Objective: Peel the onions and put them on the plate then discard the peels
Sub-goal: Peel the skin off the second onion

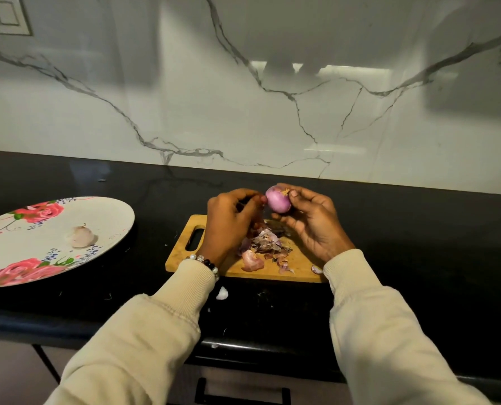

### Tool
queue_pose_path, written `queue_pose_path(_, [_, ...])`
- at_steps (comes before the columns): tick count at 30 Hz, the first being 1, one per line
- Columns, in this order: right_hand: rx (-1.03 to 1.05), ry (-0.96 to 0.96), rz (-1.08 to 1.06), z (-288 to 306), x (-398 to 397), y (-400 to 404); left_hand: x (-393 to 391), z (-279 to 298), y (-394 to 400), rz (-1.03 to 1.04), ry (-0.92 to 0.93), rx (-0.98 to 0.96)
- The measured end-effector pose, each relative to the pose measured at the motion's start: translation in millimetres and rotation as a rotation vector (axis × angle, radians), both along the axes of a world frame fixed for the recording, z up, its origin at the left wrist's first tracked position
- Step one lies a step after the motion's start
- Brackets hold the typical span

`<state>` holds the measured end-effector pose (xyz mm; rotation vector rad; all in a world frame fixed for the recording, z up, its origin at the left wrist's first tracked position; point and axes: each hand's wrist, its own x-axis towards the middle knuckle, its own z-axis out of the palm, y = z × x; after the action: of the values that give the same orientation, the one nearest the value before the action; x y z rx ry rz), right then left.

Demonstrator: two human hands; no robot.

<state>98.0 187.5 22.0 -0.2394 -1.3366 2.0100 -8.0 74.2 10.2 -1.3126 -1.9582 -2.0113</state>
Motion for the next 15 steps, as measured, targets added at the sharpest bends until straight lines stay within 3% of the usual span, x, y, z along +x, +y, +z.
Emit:
queue_pose_path(8, [0.058,-0.06,-0.015,-0.9,1.2,1.2,3.1,-1.1,-2.4,-0.17,-0.18,-0.028])
queue_pose_path(15, [0.076,-0.079,-0.029,-5.0,-1.7,0.7,-0.8,-4.6,0.5,0.015,0.116,-0.117])
